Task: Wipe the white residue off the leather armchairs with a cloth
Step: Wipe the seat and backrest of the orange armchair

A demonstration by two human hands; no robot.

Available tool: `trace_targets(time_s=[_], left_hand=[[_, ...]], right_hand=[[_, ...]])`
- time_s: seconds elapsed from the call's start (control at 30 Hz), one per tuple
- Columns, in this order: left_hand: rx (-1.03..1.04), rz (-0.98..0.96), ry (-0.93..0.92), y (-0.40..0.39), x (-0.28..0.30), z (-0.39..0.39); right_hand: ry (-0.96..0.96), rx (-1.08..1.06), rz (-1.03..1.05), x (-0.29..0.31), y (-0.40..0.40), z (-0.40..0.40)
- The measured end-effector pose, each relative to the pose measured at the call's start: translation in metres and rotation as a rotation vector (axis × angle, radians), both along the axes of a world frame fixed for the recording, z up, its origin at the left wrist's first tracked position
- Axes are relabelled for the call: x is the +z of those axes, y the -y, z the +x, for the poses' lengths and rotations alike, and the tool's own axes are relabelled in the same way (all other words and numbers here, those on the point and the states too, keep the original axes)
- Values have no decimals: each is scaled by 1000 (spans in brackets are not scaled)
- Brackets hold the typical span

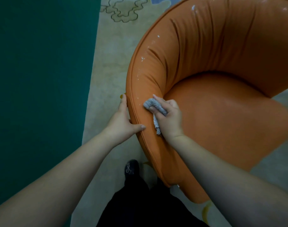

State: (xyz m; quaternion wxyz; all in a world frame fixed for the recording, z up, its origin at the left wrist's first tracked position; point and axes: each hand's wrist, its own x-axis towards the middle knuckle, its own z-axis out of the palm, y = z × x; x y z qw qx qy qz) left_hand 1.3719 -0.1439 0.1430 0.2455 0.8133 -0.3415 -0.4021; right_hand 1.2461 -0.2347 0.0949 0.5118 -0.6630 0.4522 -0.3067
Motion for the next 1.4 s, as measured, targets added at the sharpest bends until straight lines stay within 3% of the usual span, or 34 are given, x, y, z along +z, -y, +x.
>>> trace_targets(time_s=[0.17, 0.27, 0.33, 0.47, 0.63, 0.8, 0.93, 1.1, 1.3, 1.4], left_hand=[[-55, -16, 10, 11, -3, 12], [-99, 16, 13, 17, -5, 19], [-125, 13, -3, 22, -7, 26], [-157, -19, -68, 26, -10, 39], [-202, -56, -70, 43, -9, 62], [-310, -53, -46, 70, -10, 89], [-367, -60, -54, 82, -10, 104], [-457, -73, -40, 93, -12, 119], [-480, -95, -66, 112, -13, 132], [-486, -90, -41, 123, -14, 136]], right_hand=[[6, 203, -177, 3, -9, 13], [-33, -31, -30, 2, 12, 16], [2, -78, -23, 4, 16, 19], [-53, 214, -221, 7, 9, 33], [-107, -83, -171, 8, 22, 45], [-173, 26, -307, 14, 26, 68], [-181, -254, -161, 15, 46, 77], [-154, -136, -273, 14, 45, 97], [-149, -390, -141, 15, 54, 102], [-134, -264, -236, 18, 61, 116]])
